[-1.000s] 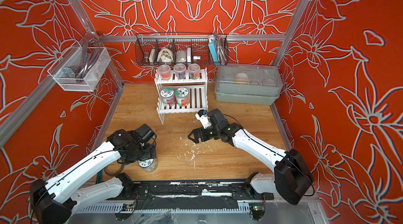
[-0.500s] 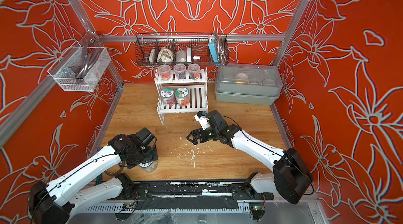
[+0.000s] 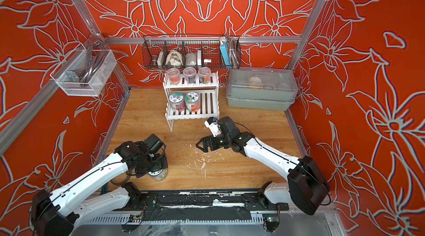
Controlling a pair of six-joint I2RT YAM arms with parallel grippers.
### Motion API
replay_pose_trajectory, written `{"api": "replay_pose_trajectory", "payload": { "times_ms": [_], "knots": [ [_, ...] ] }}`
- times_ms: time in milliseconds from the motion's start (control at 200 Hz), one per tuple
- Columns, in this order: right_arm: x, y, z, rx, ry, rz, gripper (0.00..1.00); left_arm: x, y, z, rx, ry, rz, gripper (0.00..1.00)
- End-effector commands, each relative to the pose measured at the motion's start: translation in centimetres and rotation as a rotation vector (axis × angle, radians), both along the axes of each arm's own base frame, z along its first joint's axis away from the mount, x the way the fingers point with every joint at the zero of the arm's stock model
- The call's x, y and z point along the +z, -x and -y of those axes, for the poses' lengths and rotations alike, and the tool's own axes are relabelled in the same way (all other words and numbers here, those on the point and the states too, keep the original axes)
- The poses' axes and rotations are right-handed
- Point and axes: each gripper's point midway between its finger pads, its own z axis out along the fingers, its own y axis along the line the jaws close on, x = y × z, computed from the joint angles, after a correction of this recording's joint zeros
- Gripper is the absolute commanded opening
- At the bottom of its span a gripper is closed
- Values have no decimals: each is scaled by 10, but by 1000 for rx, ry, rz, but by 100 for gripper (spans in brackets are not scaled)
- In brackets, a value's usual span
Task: Place the seed container on the shelf
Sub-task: Pick up the seed jar at the center of the board.
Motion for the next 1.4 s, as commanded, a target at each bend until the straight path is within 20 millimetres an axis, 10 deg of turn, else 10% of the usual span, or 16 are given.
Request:
{"api": "replay_pose_trajectory", "payload": {
  "times_ms": [0, 1016, 1391],
  "knots": [
    [3, 6, -2, 22, -16, 5, 99, -8, 1, 2, -23, -14, -37, 99],
    [2, 11, 1, 41, -28, 30, 99, -16, -4, 9, -55, -12, -49, 82],
    [47, 23, -4, 182, -147, 305, 99, 33, -10, 15, -152, 21, 16, 80]
  ]
}}
